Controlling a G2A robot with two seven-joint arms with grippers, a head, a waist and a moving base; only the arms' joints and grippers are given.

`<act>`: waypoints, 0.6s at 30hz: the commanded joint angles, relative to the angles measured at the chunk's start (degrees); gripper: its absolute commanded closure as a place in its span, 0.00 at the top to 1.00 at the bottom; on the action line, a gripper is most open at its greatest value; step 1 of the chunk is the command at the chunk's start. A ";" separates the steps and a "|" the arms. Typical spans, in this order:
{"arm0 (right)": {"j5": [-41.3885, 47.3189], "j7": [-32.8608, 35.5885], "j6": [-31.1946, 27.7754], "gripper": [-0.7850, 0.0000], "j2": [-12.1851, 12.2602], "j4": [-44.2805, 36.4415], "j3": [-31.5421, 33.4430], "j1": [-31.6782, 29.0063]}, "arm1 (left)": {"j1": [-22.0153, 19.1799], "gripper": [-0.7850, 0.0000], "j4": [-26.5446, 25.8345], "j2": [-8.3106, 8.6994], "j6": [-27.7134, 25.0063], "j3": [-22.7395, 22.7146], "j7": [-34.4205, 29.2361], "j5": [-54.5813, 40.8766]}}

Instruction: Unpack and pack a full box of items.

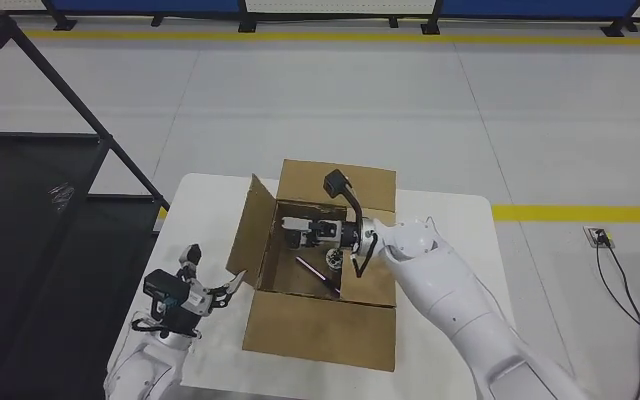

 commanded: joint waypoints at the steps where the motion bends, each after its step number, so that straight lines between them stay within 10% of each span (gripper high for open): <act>1: -0.23 0.30 -0.59 1.00 0.52 -0.22 1.04 -0.46 | 0.90 1.00 0.30 0.10 -0.06 -1.59 -0.01 -1.00; 18: 0.94 7.12 -2.46 1.00 6.88 -19.91 13.00 -12.75 | -2.26 1.00 10.44 0.22 -2.40 -3.04 -6.87 -1.41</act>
